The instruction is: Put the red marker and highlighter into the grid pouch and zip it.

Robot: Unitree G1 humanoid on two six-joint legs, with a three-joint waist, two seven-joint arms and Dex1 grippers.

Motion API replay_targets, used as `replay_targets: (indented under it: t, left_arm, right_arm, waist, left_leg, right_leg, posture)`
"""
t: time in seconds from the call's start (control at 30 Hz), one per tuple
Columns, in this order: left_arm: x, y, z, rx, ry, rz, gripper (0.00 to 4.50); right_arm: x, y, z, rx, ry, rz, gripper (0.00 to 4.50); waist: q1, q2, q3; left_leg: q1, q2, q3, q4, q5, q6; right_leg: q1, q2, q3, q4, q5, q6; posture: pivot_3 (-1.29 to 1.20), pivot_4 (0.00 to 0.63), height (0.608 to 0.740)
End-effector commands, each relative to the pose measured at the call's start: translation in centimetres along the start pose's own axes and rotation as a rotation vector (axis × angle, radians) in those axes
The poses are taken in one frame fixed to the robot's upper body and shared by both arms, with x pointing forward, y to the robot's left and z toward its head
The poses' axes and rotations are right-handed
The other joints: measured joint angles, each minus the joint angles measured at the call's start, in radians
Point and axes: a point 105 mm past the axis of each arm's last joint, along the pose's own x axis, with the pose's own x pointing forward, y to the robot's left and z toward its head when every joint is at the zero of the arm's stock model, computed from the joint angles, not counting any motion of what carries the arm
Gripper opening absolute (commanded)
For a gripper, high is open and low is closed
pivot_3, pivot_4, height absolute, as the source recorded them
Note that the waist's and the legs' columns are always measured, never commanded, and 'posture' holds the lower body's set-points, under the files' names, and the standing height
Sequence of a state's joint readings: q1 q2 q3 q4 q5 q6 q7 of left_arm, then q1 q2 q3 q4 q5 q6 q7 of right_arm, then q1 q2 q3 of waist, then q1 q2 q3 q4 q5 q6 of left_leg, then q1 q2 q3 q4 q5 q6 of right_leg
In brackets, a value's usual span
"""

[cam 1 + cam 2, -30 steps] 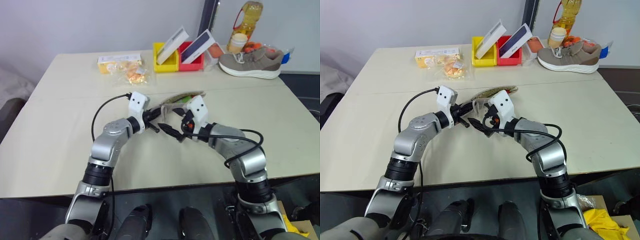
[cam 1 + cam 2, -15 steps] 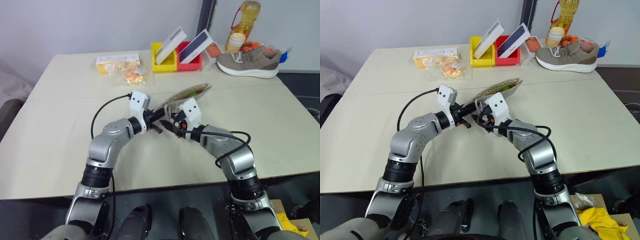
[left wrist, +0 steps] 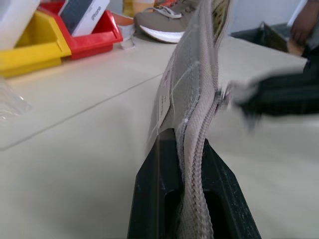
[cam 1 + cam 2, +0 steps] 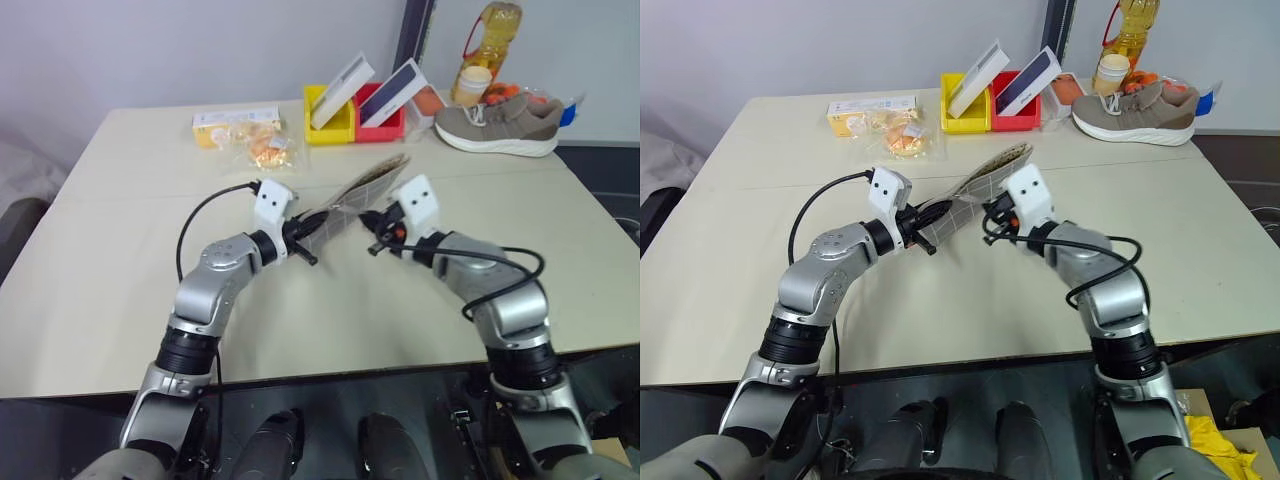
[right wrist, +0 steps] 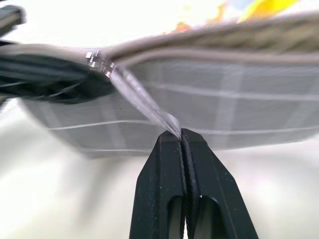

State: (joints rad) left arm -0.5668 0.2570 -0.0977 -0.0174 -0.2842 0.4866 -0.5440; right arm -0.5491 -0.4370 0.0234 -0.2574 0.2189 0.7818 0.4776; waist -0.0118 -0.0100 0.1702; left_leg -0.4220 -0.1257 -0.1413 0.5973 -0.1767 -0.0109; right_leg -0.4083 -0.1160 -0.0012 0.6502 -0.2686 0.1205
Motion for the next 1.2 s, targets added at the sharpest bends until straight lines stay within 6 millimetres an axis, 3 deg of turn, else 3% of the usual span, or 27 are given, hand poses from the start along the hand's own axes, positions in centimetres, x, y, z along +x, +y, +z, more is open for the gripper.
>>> replay_targets:
  t: [0.03, 0.17, 0.23, 0.3, 0.37, 0.4, 0.47, 0.57, 0.63, 0.67, 0.77, 1.0, 1.2]
  left_arm:
    - [-1.0, 1.2, 0.4, 0.087, -0.019, 0.027, 0.0]
    - [-1.9, 1.7, -0.5, 0.127, 0.017, 0.028, 0.0]
    - [-2.3, 2.0, -0.9, 0.131, 0.027, 0.038, 0.0]
    - [-2.6, 2.3, -1.1, 0.132, 0.034, 0.042, 0.0]
    - [-3.2, 2.2, -1.4, 0.097, 0.037, 0.027, 0.0]
    - [-3.5, 2.2, -1.5, 0.073, 0.038, 0.02, 0.33]
    - [-4.4, 2.2, -2.0, 0.044, 0.052, 0.017, 0.94]
    - [-5.7, 2.5, -3.2, 0.031, 0.096, 0.049, 2.38]
    - [-6.9, 2.5, -4.3, -0.003, 0.126, 0.072, 3.44]
    - [-7.6, 2.3, -4.9, -0.019, 0.145, 0.078, 3.45]
    - [-9.7, 1.9, -6.2, -0.091, 0.17, 0.121, 3.45]
    - [-14.6, 3.6, -7.5, -0.12, 0.158, 0.347, 3.45]
    - [-16.2, 5.1, -7.8, -0.074, 0.161, 0.441, 3.45]
  right_arm:
    - [-1.9, -5.0, 1.9, -0.066, -0.033, -0.187, 0.05]
    - [-3.3, -8.1, 1.5, -0.132, 0.025, -0.292, 0.05]
    - [-3.7, -8.8, 1.2, -0.15, 0.042, -0.304, 0.05]
    - [-3.8, -8.6, 0.9, -0.148, 0.052, -0.285, 0.05]
    - [-3.8, -6.9, 0.1, -0.155, 0.073, -0.169, 0.05]
    - [-3.8, -5.7, -0.3, -0.161, 0.083, -0.095, 0.01]
    - [-4.0, -3.7, -1.4, -0.115, 0.101, 0.024, 0.57]
    - [-4.4, -1.8, -2.5, -0.123, 0.108, 0.109, 1.83]
    - [-4.7, -1.1, -3.2, -0.124, 0.109, 0.13, 2.95]
    - [-4.9, -0.7, -3.6, -0.13, 0.107, 0.151, 3.43]
    - [-5.6, 0.0, -4.5, -0.105, 0.087, 0.184, 3.43]
    - [-7.0, -2.5, -6.2, 0.013, 0.033, 0.064, 3.43]
    - [-7.5, -2.8, -6.8, 0.088, 0.002, 0.067, 3.43]
  waist:
    - [-0.001, 0.0, 0.0]
    - [0.0, 0.0, 0.0]
    - [0.0, 0.0, 0.0]
    - [-0.002, 0.0, 0.0]
    - [-0.001, 0.0, 0.0]
    - [-0.001, 0.0, 0.0]
    - [-0.003, 0.0, 0.0]
    - [-0.004, 0.0, 0.0]
    - [0.0, 0.0, 0.0]
    - [0.001, 0.0, 0.0]
    - [0.001, 0.0, 0.0]
    - [0.007, 0.0, 0.0]
    - [0.021, 0.0, 0.0]
  left_leg:
    - [0.0, 0.0, 0.0, 0.0, 0.0, 0.0]
    - [0.0, 0.0, 0.0, 0.0, 0.0, 0.0]
    - [0.0, 0.0, 0.001, 0.0, 0.0, 0.0]
    - [0.0, 0.0, 0.001, 0.0, 0.0, 0.0]
    - [0.0, 0.0, 0.001, 0.0, 0.0, 0.0]
    - [0.0, 0.0, 0.001, 0.0, 0.0, 0.0]
    - [0.0, 0.0, 0.001, -0.001, -0.001, 0.001]
    - [0.0, 0.001, 0.001, -0.001, -0.001, 0.002]
    - [0.0, 0.001, 0.001, 0.0, -0.001, 0.002]
    - [-0.001, 0.0, 0.001, 0.0, -0.001, 0.002]
    - [0.0, 0.001, 0.001, 0.0, -0.001, 0.002]
    - [0.0, 0.001, 0.001, 0.0, -0.001, 0.002]
    - [0.0, 0.001, 0.001, 0.0, -0.001, 0.002]
  right_leg:
    - [0.0, 0.0, 0.0, 0.0, 0.0, 0.0]
    - [0.0, 0.0, 0.0, 0.0, 0.0, 0.0]
    - [0.0, -0.001, 0.0, 0.0, 0.0, 0.0]
    - [0.0, -0.001, 0.0, -0.001, 0.0, 0.0]
    - [0.0, -0.001, 0.0, 0.0, 0.0, 0.0]
    - [0.0, -0.001, 0.0, 0.0, 0.0, 0.0]
    - [0.0, -0.001, 0.0, -0.002, 0.0, 0.0]
    - [0.0, -0.001, 0.0, -0.001, 0.0, 0.0]
    - [0.0, -0.001, 0.0, -0.001, 0.0, 0.0]
    - [0.0, -0.002, 0.0, -0.001, 0.0, 0.0]
    - [0.0, -0.002, 0.0, -0.002, 0.0, 0.0]
    - [0.001, -0.002, 0.0, -0.002, 0.0, 0.0]
    - [0.001, -0.002, 0.0, -0.003, -0.001, -0.001]
  posture:
    - [0.0, 0.15, 0.74]
    - [0.0, 0.15, 0.74]
    - [0.0, 0.15, 0.74]
    - [0.0, 0.15, 0.74]
    - [0.0, 0.15, 0.74]
    - [0.0, 0.15, 0.74]
    - [0.0, 0.15, 0.74]
    - [0.0, 0.15, 0.74]
    - [0.0, 0.15, 0.74]
    - [0.0, 0.15, 0.74]
    - [0.0, 0.15, 0.74]
    - [0.0, 0.15, 0.74]
    - [0.0, 0.15, 0.74]
